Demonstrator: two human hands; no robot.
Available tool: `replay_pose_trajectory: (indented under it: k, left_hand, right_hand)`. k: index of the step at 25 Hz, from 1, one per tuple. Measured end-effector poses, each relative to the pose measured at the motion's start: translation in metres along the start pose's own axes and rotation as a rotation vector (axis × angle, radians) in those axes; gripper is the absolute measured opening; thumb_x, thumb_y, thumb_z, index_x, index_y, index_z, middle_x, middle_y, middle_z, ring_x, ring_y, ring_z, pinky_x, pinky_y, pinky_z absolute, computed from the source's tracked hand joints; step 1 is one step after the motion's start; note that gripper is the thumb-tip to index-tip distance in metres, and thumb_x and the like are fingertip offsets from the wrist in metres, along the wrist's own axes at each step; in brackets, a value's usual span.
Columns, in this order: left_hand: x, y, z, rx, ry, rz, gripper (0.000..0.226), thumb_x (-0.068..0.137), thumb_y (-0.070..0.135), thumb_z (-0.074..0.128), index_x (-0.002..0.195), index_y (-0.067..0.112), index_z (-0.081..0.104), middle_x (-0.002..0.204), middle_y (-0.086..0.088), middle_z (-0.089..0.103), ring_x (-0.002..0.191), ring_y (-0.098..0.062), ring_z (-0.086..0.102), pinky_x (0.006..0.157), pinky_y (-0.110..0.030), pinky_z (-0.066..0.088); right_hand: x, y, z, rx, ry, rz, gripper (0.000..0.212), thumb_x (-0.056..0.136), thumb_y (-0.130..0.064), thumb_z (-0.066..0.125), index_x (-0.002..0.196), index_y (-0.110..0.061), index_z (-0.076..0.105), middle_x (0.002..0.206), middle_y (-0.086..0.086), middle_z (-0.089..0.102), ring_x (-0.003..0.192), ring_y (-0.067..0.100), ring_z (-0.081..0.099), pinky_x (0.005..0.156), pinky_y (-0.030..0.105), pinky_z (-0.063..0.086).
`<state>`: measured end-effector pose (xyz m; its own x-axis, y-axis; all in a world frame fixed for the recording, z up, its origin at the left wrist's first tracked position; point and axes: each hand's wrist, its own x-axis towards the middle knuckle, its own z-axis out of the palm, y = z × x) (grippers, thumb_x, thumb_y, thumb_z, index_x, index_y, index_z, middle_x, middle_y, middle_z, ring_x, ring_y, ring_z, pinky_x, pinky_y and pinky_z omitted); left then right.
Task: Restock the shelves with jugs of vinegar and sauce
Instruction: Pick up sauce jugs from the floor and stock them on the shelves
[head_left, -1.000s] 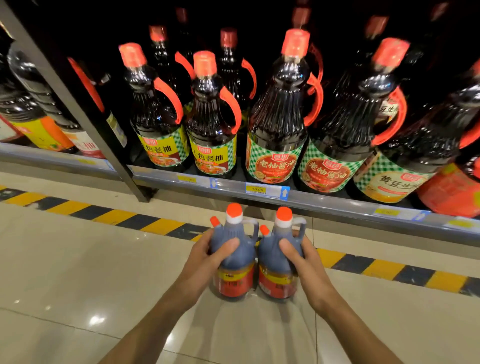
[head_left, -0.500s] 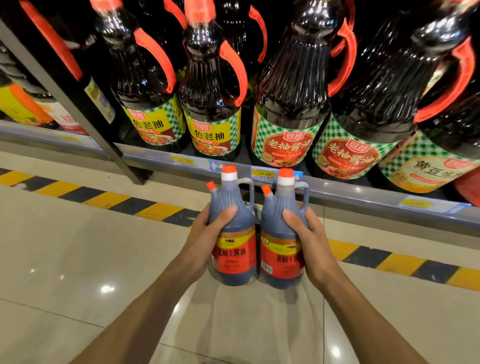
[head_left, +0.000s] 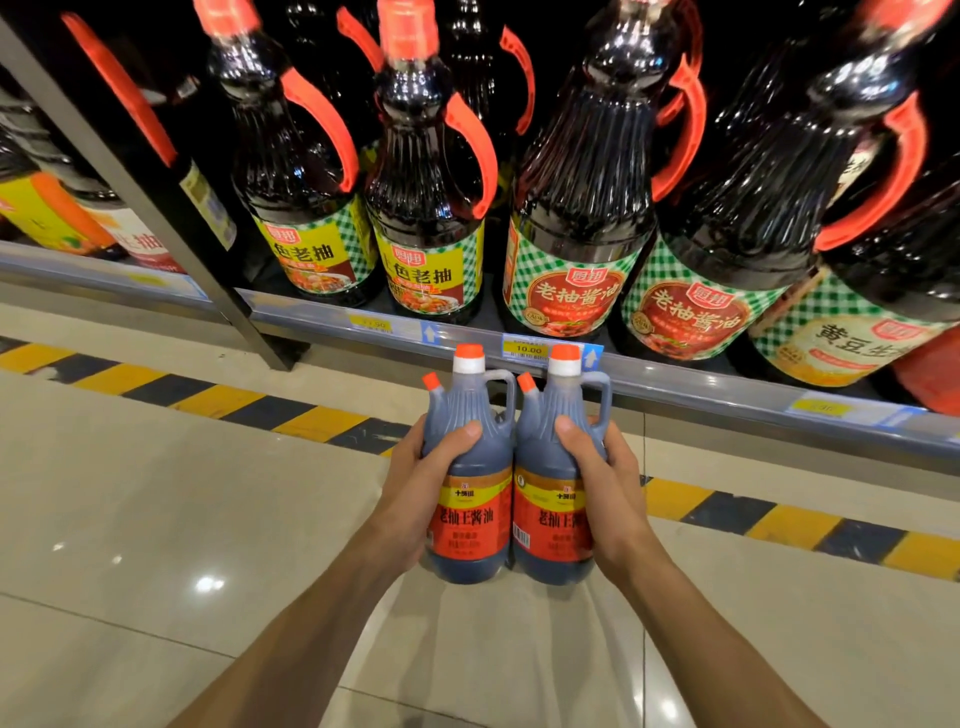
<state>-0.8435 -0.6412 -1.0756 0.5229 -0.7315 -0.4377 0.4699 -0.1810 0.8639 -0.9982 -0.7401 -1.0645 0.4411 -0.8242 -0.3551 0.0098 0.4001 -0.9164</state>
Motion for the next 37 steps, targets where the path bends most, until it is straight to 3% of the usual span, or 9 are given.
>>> replay_pose_trajectory:
  k: [2, 8, 12, 15, 19, 27, 32, 35, 37]
  left_hand:
    - [-0.008, 0.004, -0.001, 0.031, -0.014, -0.001, 0.06, 0.069, 0.051, 0.08, 0.123, 0.028, 0.068, 0.108, -0.004, 0.08, 0.096, -0.028, 0.078, 0.07, -0.029, 0.062]
    - [-0.047, 0.038, -0.006, -0.031, 0.0, -0.003, 0.039, 0.078, 0.043, 0.077, 0.113, 0.026, 0.073, 0.105, -0.008, 0.08, 0.09, -0.027, 0.079, 0.065, -0.027, 0.061]
    - [-0.099, 0.088, 0.004, -0.031, 0.023, -0.009, 0.062, 0.066, 0.051, 0.081, 0.12, 0.022, 0.07, 0.103, -0.006, 0.08, 0.087, -0.025, 0.079, 0.064, -0.027, 0.06]
    - [-0.141, 0.146, 0.019, -0.037, 0.018, -0.002, 0.05, 0.074, 0.044, 0.078, 0.119, 0.023, 0.071, 0.104, -0.008, 0.08, 0.087, -0.026, 0.079, 0.064, -0.028, 0.06]
    - [-0.203, 0.241, 0.043, -0.047, 0.005, -0.006, 0.041, 0.076, 0.042, 0.078, 0.113, 0.026, 0.074, 0.102, -0.006, 0.08, 0.085, -0.025, 0.079, 0.063, -0.027, 0.06]
    - [-0.332, 0.47, 0.105, -0.051, -0.027, 0.116, 0.051, 0.075, 0.038, 0.075, 0.122, 0.017, 0.071, 0.104, -0.011, 0.08, 0.086, -0.029, 0.078, 0.065, -0.03, 0.061]
    - [-0.409, 0.621, 0.142, -0.033, -0.057, 0.187, 0.052, 0.077, 0.036, 0.082, 0.123, 0.015, 0.07, 0.107, -0.015, 0.079, 0.093, -0.036, 0.077, 0.074, -0.044, 0.064]
    - [-0.448, 0.696, 0.159, -0.01, -0.109, 0.231, 0.053, 0.078, 0.041, 0.081, 0.124, 0.02, 0.068, 0.106, -0.01, 0.08, 0.09, -0.03, 0.078, 0.067, -0.034, 0.061]
    - [-0.47, 0.735, 0.171, 0.006, -0.134, 0.256, 0.055, 0.076, 0.046, 0.082, 0.125, 0.024, 0.067, 0.106, -0.008, 0.08, 0.091, -0.03, 0.078, 0.069, -0.036, 0.061]
  right_hand:
    - [-0.008, -0.001, 0.001, 0.013, 0.03, 0.005, 0.048, 0.077, -0.05, 0.075, 0.117, -0.025, 0.068, 0.101, -0.001, 0.081, 0.087, 0.019, 0.079, 0.062, 0.021, 0.06]
    - [-0.042, -0.036, 0.007, 0.009, 0.022, -0.028, 0.042, 0.087, -0.042, 0.075, 0.12, -0.018, 0.069, 0.104, 0.007, 0.081, 0.09, 0.026, 0.079, 0.066, 0.025, 0.061]
    - [-0.089, -0.089, 0.015, -0.027, -0.004, -0.043, 0.046, 0.085, -0.04, 0.077, 0.122, -0.015, 0.068, 0.104, 0.007, 0.08, 0.087, 0.023, 0.079, 0.064, 0.022, 0.059]
    - [-0.129, -0.147, 0.022, -0.038, -0.03, -0.058, 0.046, 0.085, -0.04, 0.071, 0.126, -0.019, 0.066, 0.106, 0.004, 0.08, 0.09, 0.022, 0.079, 0.065, 0.022, 0.06]
    - [-0.18, -0.249, 0.039, -0.038, -0.028, -0.08, 0.046, 0.085, -0.04, 0.071, 0.126, -0.022, 0.066, 0.106, 0.001, 0.081, 0.09, 0.021, 0.079, 0.065, 0.021, 0.06]
    - [-0.28, -0.501, 0.094, -0.031, 0.011, -0.174, 0.053, 0.072, -0.054, 0.077, 0.117, -0.026, 0.071, 0.108, 0.001, 0.08, 0.094, 0.022, 0.078, 0.067, 0.024, 0.06]
    - [-0.347, -0.66, 0.129, -0.02, 0.042, -0.249, 0.061, 0.074, -0.053, 0.081, 0.123, -0.02, 0.068, 0.114, 0.005, 0.079, 0.1, 0.026, 0.077, 0.079, 0.039, 0.063]
    - [-0.386, -0.736, 0.139, 0.004, -0.003, -0.326, 0.049, 0.086, -0.047, 0.074, 0.128, -0.023, 0.066, 0.112, 0.003, 0.079, 0.096, 0.025, 0.078, 0.069, 0.031, 0.063]
    - [-0.412, -0.774, 0.144, 0.003, -0.021, -0.367, 0.049, 0.087, -0.048, 0.07, 0.131, -0.027, 0.064, 0.112, 0.001, 0.079, 0.093, 0.024, 0.078, 0.066, 0.028, 0.062]
